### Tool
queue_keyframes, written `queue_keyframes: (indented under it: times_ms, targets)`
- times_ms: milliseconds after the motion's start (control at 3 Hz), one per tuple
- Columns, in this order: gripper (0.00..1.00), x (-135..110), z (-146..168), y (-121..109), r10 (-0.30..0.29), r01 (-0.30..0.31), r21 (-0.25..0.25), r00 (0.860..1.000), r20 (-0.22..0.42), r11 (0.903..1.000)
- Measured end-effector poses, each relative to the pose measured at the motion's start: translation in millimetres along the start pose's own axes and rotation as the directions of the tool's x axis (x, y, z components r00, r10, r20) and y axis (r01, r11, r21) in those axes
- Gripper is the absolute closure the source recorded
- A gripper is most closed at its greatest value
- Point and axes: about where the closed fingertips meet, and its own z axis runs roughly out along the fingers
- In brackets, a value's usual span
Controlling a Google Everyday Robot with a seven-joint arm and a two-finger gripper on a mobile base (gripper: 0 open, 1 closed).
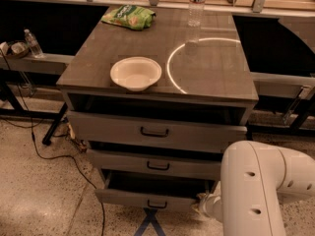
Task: Open bottom drawer
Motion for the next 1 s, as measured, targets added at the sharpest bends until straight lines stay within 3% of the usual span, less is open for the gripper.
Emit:
queue_keyframes:
  times_ms: [333, 667, 1000]
  targets:
    - [0.90, 4, -3, -1, 0.000, 0.000, 0.004, 1.000, -0.011, 1.0000]
    - [0.98, 4, -5, -1, 0.000, 0.000, 0.004, 1.000, -0.011, 1.0000]
    - [0.82, 21, -19, -10, 0.017, -0.015, 0.038, 0.999, -0.050, 0.9991]
